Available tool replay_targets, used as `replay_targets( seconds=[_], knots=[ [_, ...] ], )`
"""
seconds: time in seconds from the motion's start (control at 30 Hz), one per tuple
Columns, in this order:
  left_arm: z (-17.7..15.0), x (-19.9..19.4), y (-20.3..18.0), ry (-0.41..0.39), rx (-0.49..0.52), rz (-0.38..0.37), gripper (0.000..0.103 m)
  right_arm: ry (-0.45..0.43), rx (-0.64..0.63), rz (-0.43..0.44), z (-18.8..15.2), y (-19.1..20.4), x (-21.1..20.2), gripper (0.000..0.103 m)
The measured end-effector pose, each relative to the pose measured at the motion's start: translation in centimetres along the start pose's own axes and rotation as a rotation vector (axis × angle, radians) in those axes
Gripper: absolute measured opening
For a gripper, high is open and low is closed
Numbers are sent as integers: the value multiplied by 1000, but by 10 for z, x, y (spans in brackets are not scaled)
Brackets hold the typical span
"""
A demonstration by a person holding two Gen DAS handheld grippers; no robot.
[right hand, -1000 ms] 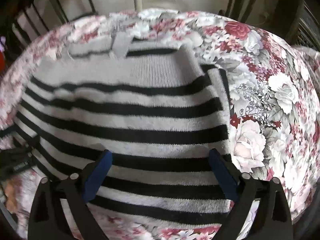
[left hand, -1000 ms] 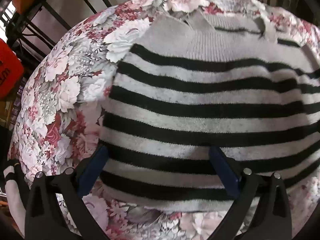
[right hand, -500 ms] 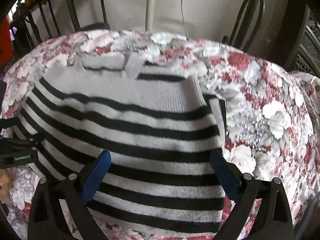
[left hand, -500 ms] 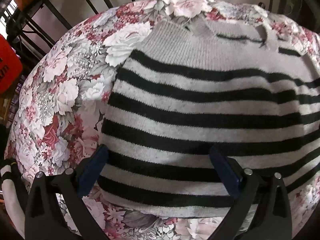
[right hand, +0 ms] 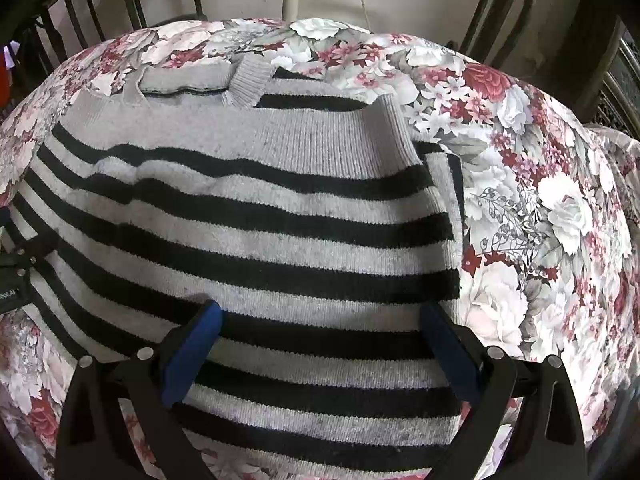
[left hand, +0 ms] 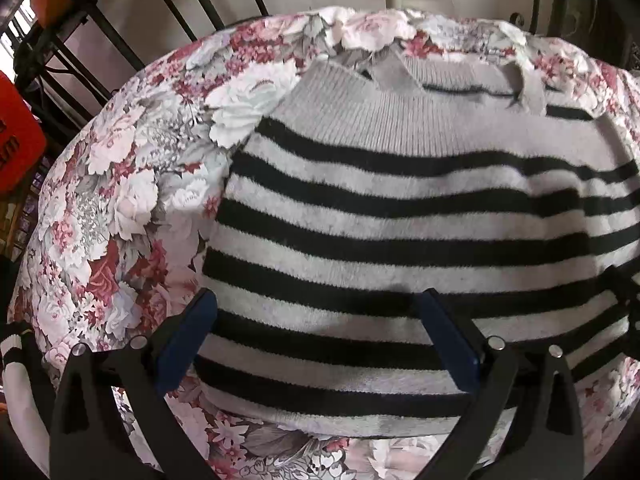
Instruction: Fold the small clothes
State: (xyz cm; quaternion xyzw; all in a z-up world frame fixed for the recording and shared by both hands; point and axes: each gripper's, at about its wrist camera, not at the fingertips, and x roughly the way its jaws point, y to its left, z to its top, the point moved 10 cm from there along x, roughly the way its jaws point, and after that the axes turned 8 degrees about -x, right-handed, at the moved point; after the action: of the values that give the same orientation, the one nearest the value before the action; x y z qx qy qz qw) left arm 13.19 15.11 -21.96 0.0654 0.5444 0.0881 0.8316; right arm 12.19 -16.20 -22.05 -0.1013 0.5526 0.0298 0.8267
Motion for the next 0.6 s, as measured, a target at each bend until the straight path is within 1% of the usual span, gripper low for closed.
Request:
replay_targets(
  seconds=[0.17,0.37,0.4,0.47,0.53,0.57,0.6],
  knots=[
    [-1,1,0,10,7,12,99,-4,6,9,0,4,-4,99],
    [0,-3,-2,-2,17,13,99,-98,26,21,14,5,-27,99],
    [0,-3,-2,-2,19,17,99,-102,29,23,15,5,-28,99],
    [-2,0,-1,2,25,25,99,-85,36,25,13,4,-24,99],
    [-6,9,4,34,34,66,99,-34,42,20,5,4,-12,99],
    [-9,15,7,63,22,60,99,12,46,18,-3,2,-1,99],
    [-10,16,9,78,5,43,99,20,42,21,-4,3,3,99]
  ],
)
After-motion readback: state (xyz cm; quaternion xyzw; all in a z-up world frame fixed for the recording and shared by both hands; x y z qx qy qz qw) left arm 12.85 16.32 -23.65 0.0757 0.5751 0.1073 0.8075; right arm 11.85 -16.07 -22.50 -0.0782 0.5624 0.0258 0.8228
